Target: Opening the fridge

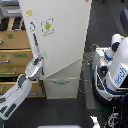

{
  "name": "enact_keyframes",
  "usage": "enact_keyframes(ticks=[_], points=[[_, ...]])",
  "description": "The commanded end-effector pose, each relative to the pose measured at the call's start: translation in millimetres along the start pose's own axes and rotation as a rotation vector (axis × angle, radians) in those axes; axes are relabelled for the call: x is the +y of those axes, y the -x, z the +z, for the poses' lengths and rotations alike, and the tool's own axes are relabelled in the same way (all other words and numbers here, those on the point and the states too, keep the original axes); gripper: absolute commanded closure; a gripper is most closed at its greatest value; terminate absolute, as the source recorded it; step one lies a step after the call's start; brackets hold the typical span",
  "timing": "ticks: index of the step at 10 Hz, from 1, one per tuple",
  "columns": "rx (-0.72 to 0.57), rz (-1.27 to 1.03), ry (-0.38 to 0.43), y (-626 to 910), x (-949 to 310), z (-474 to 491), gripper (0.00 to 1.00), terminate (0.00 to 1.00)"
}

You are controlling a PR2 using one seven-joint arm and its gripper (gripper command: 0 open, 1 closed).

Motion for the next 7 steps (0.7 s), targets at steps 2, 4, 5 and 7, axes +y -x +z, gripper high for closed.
enact_keyframes(ticks=[2, 4, 5, 7], points=[[0.006, -0.869, 0.098, 82.9, -594.8, 134.0, 1.00, 0.00], [0.044, -0.998, 0.275, 111.4, -667.5, 129.3, 1.00, 0.00], [0.039, -1.189, 0.452, 171.6, -747.0, 181.7, 1.00, 0.00], [0.083, -1.306, 0.597, 222.8, -784.0, 238.3, 1.00, 0.00]])
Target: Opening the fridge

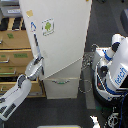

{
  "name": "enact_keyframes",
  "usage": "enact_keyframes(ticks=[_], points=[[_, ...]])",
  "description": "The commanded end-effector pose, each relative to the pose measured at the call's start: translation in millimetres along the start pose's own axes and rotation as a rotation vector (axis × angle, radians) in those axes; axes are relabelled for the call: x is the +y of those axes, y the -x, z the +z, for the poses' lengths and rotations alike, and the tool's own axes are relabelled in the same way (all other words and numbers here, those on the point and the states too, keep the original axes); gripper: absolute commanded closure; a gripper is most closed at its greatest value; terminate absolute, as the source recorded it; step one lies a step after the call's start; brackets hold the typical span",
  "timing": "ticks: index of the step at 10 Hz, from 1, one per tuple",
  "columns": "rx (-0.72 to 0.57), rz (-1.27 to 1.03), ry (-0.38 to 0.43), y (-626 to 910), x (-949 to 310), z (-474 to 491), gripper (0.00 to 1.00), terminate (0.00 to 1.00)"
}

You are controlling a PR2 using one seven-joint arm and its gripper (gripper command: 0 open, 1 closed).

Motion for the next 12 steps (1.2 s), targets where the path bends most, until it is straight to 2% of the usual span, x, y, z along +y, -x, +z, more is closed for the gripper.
enact_keyframes(ticks=[1, 2, 3, 4, 5, 7, 8, 9, 11, 12], points=[[0.145, -1.273, 0.440, 219.8, -776.1, 140.2, 1.00, 0.00], [0.150, -1.196, 0.292, 210.3, -706.9, 129.3, 1.00, 0.00], [0.181, -1.067, 0.203, 202.1, -645.8, 124.4, 1.00, 0.00], [0.218, -0.911, 0.163, 215.6, -585.7, 134.2, 1.00, 0.00], [0.218, -0.910, 0.141, 235.3, -577.2, 147.0, 1.00, 0.00], [0.194, -1.159, 0.263, 277.7, -601.7, 174.4, 1.00, 0.00], [0.169, -1.248, 0.181, 294.7, -600.7, 169.9, 1.00, 0.00], [0.168, -1.201, 0.095, 265.1, -557.4, 146.9, 0.00, 0.00], [0.190, -0.943, -0.099, 148.9, -399.3, 68.4, 0.00, 0.00], [0.209, -0.897, -0.125, 131.6, -371.0, 48.5, 0.00, 0.00]])
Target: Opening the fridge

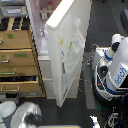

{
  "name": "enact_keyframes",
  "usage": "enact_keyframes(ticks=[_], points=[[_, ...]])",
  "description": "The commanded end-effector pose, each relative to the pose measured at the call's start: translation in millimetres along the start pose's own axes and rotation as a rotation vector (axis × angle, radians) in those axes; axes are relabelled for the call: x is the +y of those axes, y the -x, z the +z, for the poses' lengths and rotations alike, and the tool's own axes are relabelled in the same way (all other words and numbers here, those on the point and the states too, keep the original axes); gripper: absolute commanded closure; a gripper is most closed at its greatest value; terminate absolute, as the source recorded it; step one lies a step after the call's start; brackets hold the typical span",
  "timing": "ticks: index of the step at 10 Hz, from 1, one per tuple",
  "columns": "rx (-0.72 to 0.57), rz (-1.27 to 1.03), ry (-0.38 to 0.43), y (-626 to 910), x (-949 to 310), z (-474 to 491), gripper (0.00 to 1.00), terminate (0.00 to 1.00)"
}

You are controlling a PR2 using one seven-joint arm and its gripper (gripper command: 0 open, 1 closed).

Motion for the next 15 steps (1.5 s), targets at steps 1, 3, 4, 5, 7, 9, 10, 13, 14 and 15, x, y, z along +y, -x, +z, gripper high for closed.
enact_keyframes(ticks=[1, 3, 4, 5, 7, 9, 10, 13, 14, 15], points=[[0.348, 0.289, -0.358, 5.4, 156.9, -91.8, 0.00, 0.00], [0.347, 0.336, -0.358, 1.9, 231.8, -130.7, 0.00, 0.00], [0.338, 0.327, -0.353, -12.4, 256.1, -147.6, 0.00, 0.00], [0.300, 0.309, -0.342, -51.6, 283.3, -168.0, 0.00, 0.00], [0.257, 0.240, -0.328, -120.8, 292.8, -195.6, 0.00, 0.00], [0.168, 0.032, -0.250, -286.5, 257.3, -252.9, 0.00, 0.00], [0.144, 0.006, -0.232, -330.1, 250.4, -273.7, 0.00, 0.00], [0.099, -0.108, -0.162, -492.6, 203.4, -373.1, 0.00, 0.00], [0.152, 0.027, -0.221, -541.5, 253.6, -413.5, 0.00, 0.00], [0.228, 0.126, -0.311, -555.2, 358.2, -468.6, 0.00, 0.00]])
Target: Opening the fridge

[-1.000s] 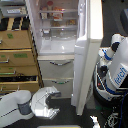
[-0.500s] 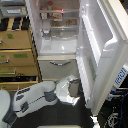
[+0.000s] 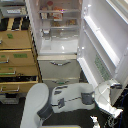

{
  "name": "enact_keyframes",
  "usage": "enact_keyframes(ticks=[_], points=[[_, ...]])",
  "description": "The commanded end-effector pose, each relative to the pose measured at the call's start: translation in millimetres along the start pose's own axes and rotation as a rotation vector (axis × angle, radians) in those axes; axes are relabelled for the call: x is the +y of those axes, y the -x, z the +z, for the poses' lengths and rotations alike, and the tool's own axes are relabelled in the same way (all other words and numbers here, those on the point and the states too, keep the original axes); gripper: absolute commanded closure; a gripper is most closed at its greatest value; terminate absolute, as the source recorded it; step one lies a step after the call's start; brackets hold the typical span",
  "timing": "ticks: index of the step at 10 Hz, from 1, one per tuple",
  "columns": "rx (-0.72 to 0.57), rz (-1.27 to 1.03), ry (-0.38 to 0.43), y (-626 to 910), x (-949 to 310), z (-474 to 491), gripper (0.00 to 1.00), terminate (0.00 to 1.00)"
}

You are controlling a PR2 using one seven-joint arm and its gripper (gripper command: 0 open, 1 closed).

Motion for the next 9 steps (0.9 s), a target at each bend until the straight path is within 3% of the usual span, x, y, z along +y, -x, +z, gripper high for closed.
enact_keyframes(ticks=[1, 2, 3, 5, 9], points=[[0.029, 0.045, -0.014, -372.7, 30.6, -211.5, 0.00, 0.00], [0.049, 0.002, -0.031, -382.9, 50.0, -243.9, 0.00, 0.00], [0.117, 0.066, -0.162, -395.7, 115.7, -286.3, 0.00, 0.00], [0.114, 0.126, -0.258, -393.4, 182.7, -300.9, 0.00, 0.00], [0.039, -0.040, -0.137, -360.8, 129.3, -269.2, 0.00, 0.00]])
